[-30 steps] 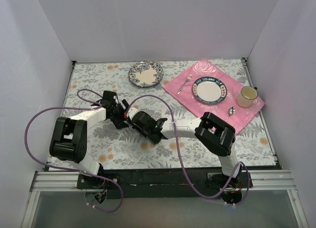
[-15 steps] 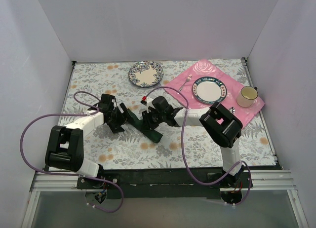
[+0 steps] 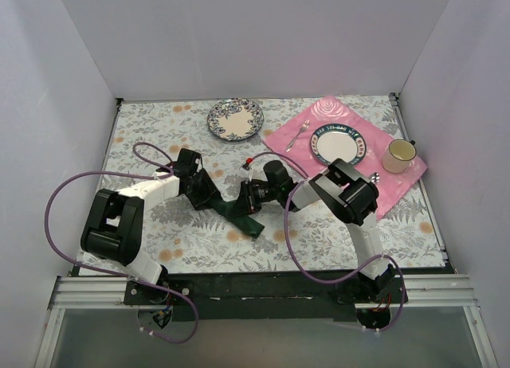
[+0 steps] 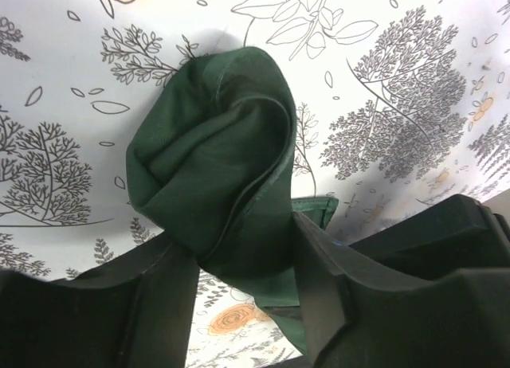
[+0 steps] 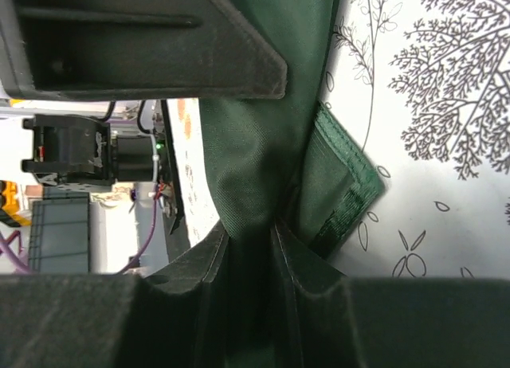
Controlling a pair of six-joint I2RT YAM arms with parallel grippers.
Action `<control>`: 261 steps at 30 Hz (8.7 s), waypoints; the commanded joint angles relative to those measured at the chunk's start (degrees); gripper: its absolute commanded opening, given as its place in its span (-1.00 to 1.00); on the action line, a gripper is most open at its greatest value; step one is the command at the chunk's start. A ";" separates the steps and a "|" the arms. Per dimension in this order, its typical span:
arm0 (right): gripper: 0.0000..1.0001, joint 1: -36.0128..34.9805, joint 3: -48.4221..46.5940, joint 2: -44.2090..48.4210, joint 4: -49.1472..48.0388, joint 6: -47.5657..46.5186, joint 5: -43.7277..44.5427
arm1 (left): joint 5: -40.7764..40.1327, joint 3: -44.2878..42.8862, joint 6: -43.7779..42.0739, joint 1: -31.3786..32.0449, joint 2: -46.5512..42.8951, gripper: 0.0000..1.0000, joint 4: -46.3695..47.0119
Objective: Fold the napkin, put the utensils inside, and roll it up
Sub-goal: Roll the napkin with the utensil
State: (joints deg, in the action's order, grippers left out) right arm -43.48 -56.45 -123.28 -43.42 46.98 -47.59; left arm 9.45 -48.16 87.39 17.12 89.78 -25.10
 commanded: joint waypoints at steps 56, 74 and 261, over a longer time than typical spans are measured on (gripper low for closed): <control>0.33 -30.96 -24.16 6.39 61.18 -39.95 76.77 | -1.81 2.37 -0.56 -0.69 -0.13 -0.71 -1.53; -0.51 -15.41 -11.33 12.73 43.95 -30.47 33.12 | -3.12 -0.17 -9.70 -2.45 -7.59 0.32 -2.58; -0.68 -1.60 -10.87 9.46 31.89 -16.48 10.50 | 33.70 -0.09 -5.74 -16.25 -11.73 0.33 5.85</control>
State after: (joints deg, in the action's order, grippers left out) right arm -44.97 -63.75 -115.28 -16.01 35.11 -39.77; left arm 41.21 -49.06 81.38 1.13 78.83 -20.93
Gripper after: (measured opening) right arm 0.258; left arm 0.665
